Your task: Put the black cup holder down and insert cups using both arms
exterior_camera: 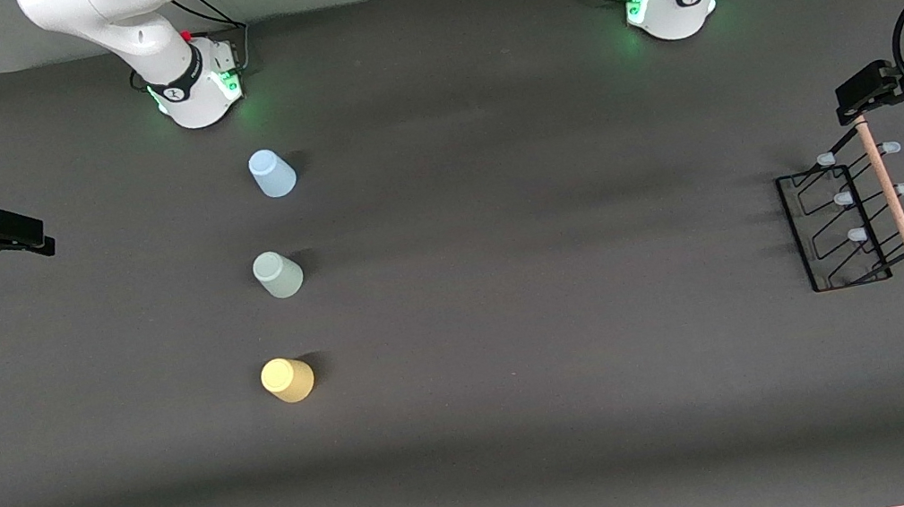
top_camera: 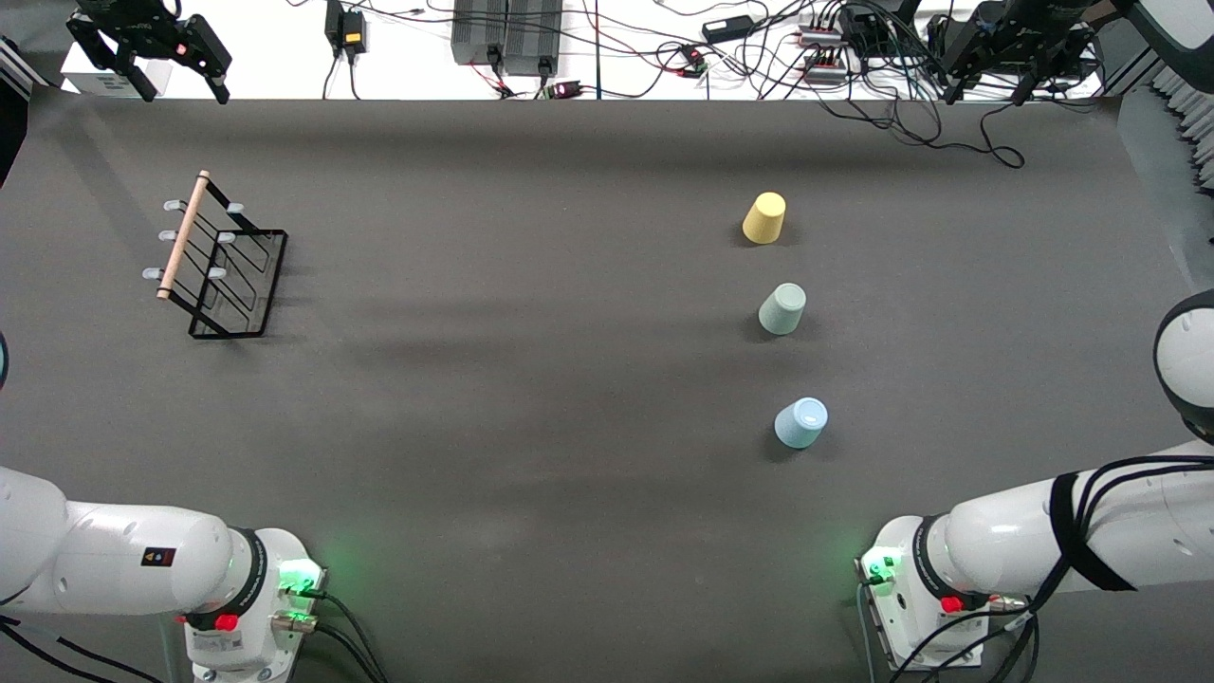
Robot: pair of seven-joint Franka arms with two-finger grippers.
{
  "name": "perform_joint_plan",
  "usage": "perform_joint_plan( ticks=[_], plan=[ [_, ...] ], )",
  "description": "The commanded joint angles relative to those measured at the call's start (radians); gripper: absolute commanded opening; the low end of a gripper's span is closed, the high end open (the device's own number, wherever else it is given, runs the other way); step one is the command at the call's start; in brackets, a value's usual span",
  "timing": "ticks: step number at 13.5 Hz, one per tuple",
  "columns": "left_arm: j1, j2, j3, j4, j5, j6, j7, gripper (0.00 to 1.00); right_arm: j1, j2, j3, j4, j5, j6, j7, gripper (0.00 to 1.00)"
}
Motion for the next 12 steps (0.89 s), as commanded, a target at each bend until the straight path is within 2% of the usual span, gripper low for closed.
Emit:
perform_joint_plan(
  ticks=[1,9,12],
  plan=[
    [-0.013,-0.023,0.007,-0.022,-0.007,0.005,-0.022,1.00,0.008,-0.027,-0.003,-0.028,-0.017,0.015,-0.004,1.00],
    [0.002,-0.030,0.013,-0.035,-0.007,0.001,-0.008,1.00,0.008,-0.025,-0.003,-0.028,-0.016,0.013,-0.004,1.00],
    [0.074,-0.071,0.059,-0.098,0.007,0.015,0.148,1.00,0.007,-0.025,-0.004,-0.028,-0.016,0.012,-0.004,1.00]
  ],
)
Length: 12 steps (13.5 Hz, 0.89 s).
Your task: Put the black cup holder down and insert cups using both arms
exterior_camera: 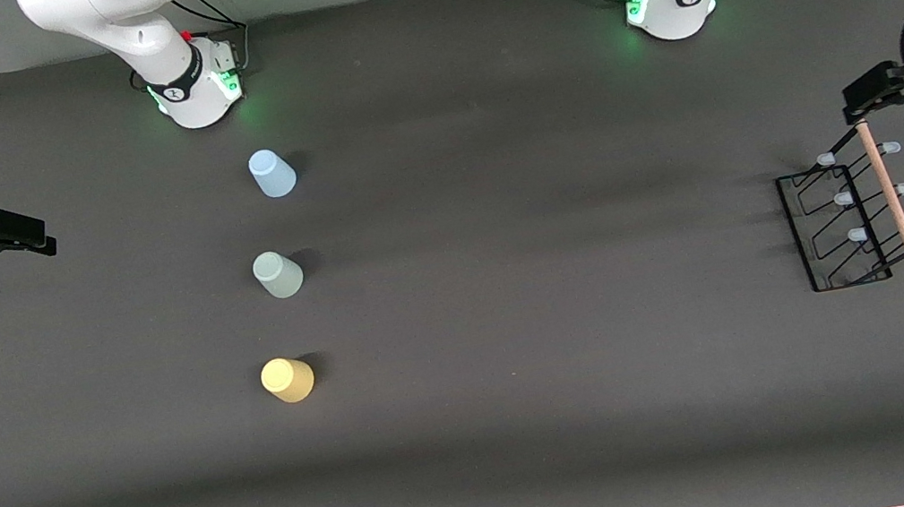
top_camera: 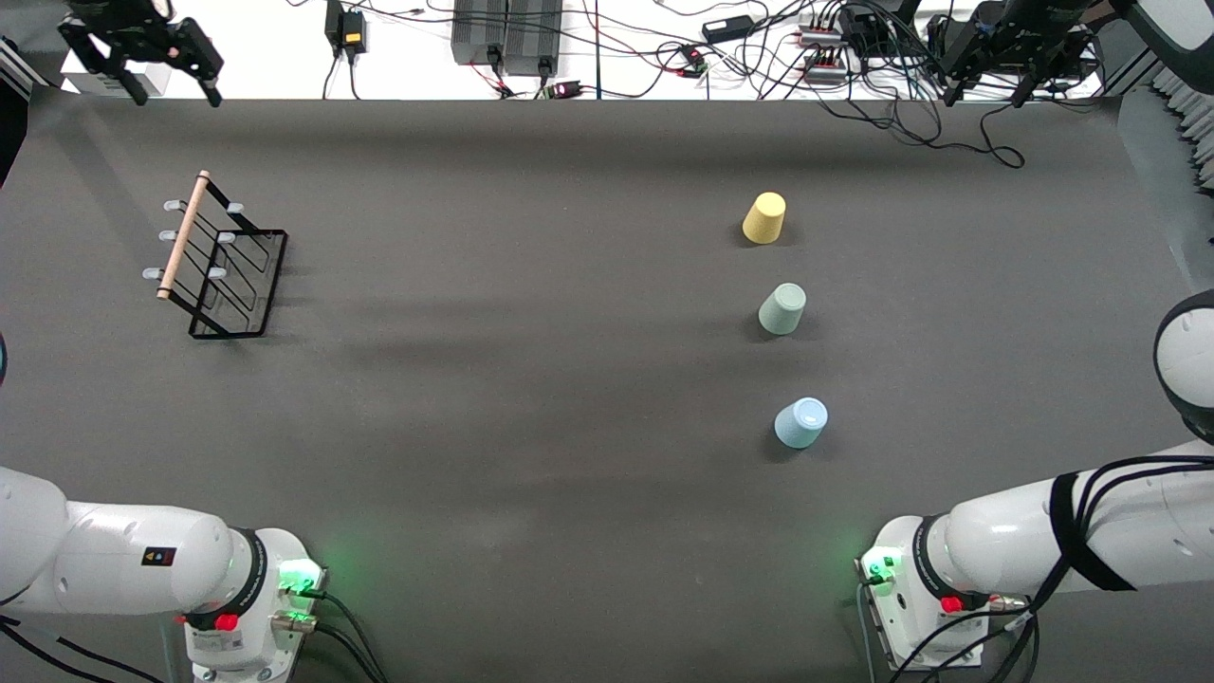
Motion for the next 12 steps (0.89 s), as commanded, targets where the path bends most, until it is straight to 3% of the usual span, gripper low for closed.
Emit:
perform_joint_plan(
  ticks=[1,6,12],
  plan=[
    [0.113,-0.080,0.023,-0.103,0.003,0.026,0.182,1.00,0.008,-0.026,-0.002,-0.023,-0.016,0.012,-0.004,1.00],
    [0.175,-0.140,0.023,-0.239,0.027,0.121,0.234,1.00,0.008,-0.025,-0.002,-0.023,-0.016,0.012,-0.004,1.00],
    [0.241,-0.083,0.023,-0.526,0.027,0.509,0.238,1.00,0.008,-0.025,-0.004,-0.023,-0.016,0.012,-0.004,1.00]
  ],
)
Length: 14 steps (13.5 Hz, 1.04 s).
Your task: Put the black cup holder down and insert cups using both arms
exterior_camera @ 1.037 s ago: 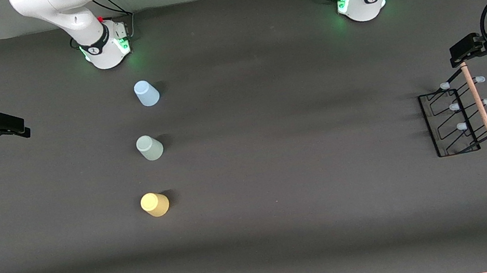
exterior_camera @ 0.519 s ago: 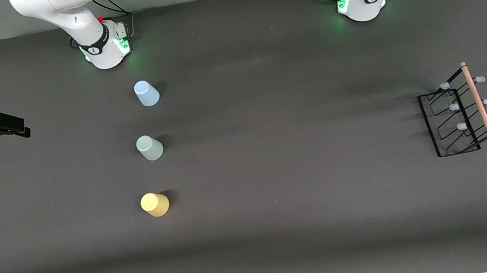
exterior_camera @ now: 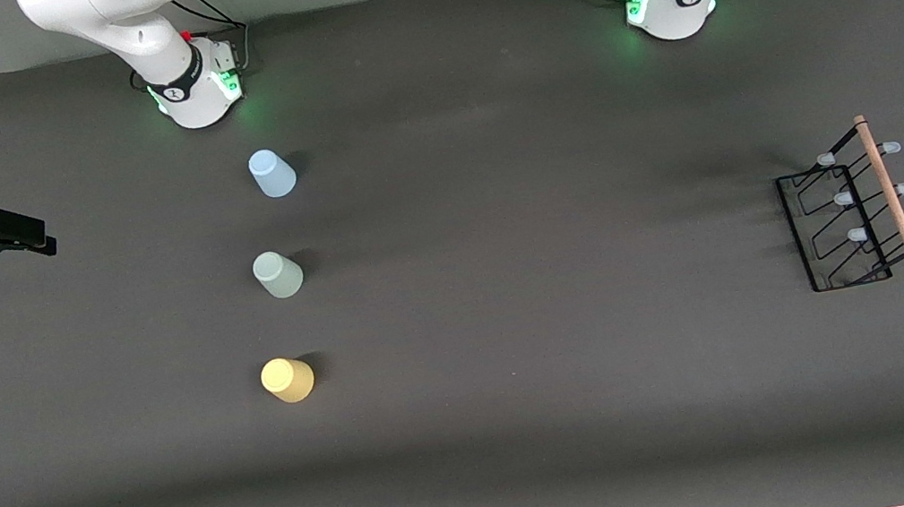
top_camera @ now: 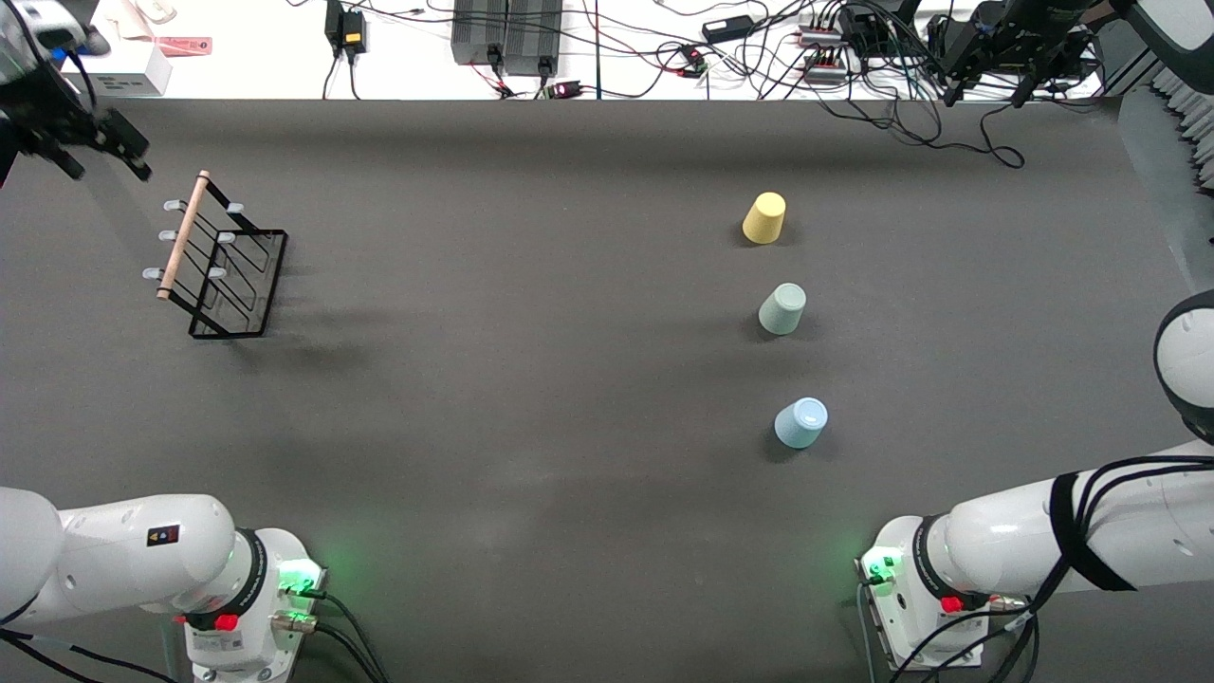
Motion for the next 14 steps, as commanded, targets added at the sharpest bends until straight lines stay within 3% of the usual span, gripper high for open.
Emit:
perform_joint_plan(
  ticks=[1,5,7,8,11,14],
  plan=[
    [0.022,0.037,-0.007,-0.102,0.012,0.159,0.005,1.00,0.008,-0.024,-0.002,-0.022,-0.017,0.012,-0.004,1.00],
    [0.024,0.127,-0.007,-0.145,0.012,0.296,0.005,1.00,0.007,-0.024,-0.004,-0.022,-0.016,0.012,-0.004,1.00],
    [0.024,0.154,-0.007,-0.154,0.012,0.328,0.005,0.90,0.007,-0.024,-0.002,-0.022,-0.016,0.012,-0.004,1.00],
    [0.024,0.163,-0.007,-0.154,0.011,0.330,0.005,0.71,0.008,-0.024,-0.004,-0.022,-0.016,0.012,-0.004,1.00],
    [0.022,0.166,-0.007,-0.153,0.006,0.330,0.005,0.00,0.007,-0.024,-0.002,-0.022,-0.016,0.012,-0.004,1.00],
    [0.022,0.167,-0.007,-0.142,0.004,0.324,0.005,0.00,0.007,-0.026,-0.002,-0.022,-0.016,0.010,-0.004,1.00]
  ],
)
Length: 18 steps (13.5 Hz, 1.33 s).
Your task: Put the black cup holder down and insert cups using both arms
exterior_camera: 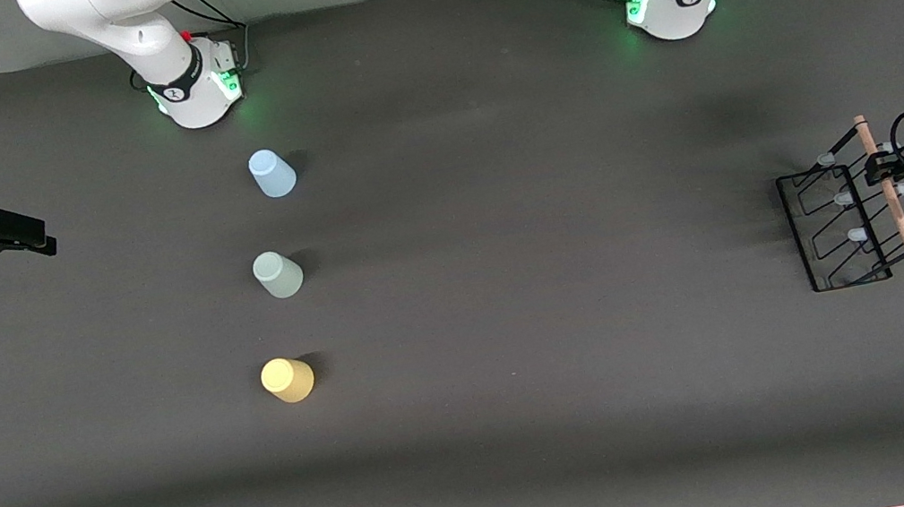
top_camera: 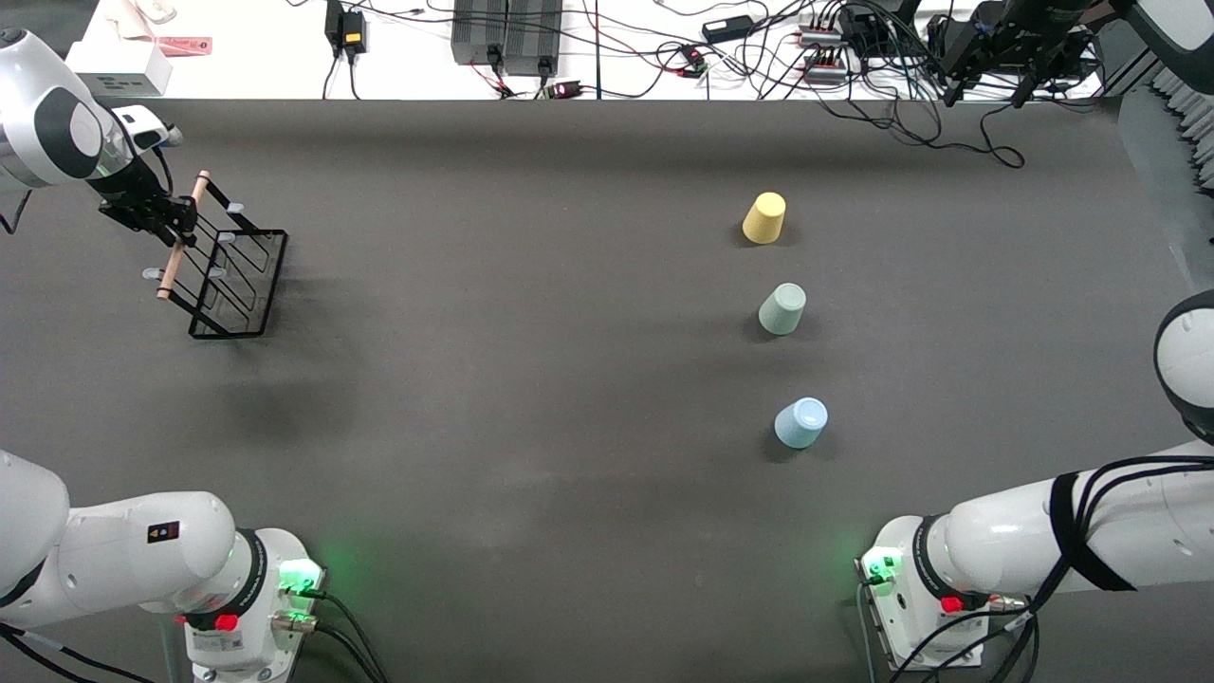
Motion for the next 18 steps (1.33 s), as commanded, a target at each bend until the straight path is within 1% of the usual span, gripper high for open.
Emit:
perform_joint_plan(
  ticks=[1,2,3,7,9,10,11,13,16,18],
  plan=[
    [0.003,-0.019,-0.006,0.012,0.004,-0.010,0.006,0.00,0.008,-0.026,-0.004,-0.022,-0.016,0.010,-0.004,1.00],
    [0.005,-0.026,-0.006,0.035,0.003,-0.037,0.008,0.00,0.008,-0.026,-0.002,-0.022,-0.016,0.010,-0.004,1.00],
    [0.005,-0.034,-0.006,0.076,0.003,-0.095,0.009,0.00,0.008,-0.026,-0.002,-0.022,-0.016,0.010,-0.004,1.00],
    [0.006,-0.034,-0.006,0.339,-0.006,-0.396,0.060,0.00,0.007,-0.026,-0.002,-0.022,-0.016,0.010,-0.004,1.00],
    [-0.014,-0.024,-0.010,0.473,-0.008,-0.519,0.051,0.00,0.007,-0.026,-0.002,-0.022,-0.016,0.010,-0.004,1.00],
    [-0.026,-0.022,-0.024,0.515,-0.012,-0.565,0.043,0.00,0.008,-0.026,-0.002,-0.022,-0.016,0.010,-0.004,1.00],
    [-0.050,-0.022,-0.044,0.541,-0.041,-0.597,0.005,0.00,0.008,-0.026,-0.002,-0.022,-0.016,0.010,-0.004,1.00],
    [-0.113,-0.022,-0.078,0.553,-0.072,-0.618,-0.152,0.00,0.007,-0.024,-0.004,-0.022,-0.016,0.010,-0.004,1.00],
    [-0.251,-0.007,-0.130,0.570,-0.083,-0.601,-0.416,0.00,0.008,-0.026,-0.002,-0.023,-0.017,0.009,-0.004,1.00],
    [-0.360,0.039,-0.158,0.619,-0.091,-0.572,-0.625,0.00,0.008,-0.026,-0.004,-0.022,-0.016,0.009,-0.004,1.00]
  ],
)
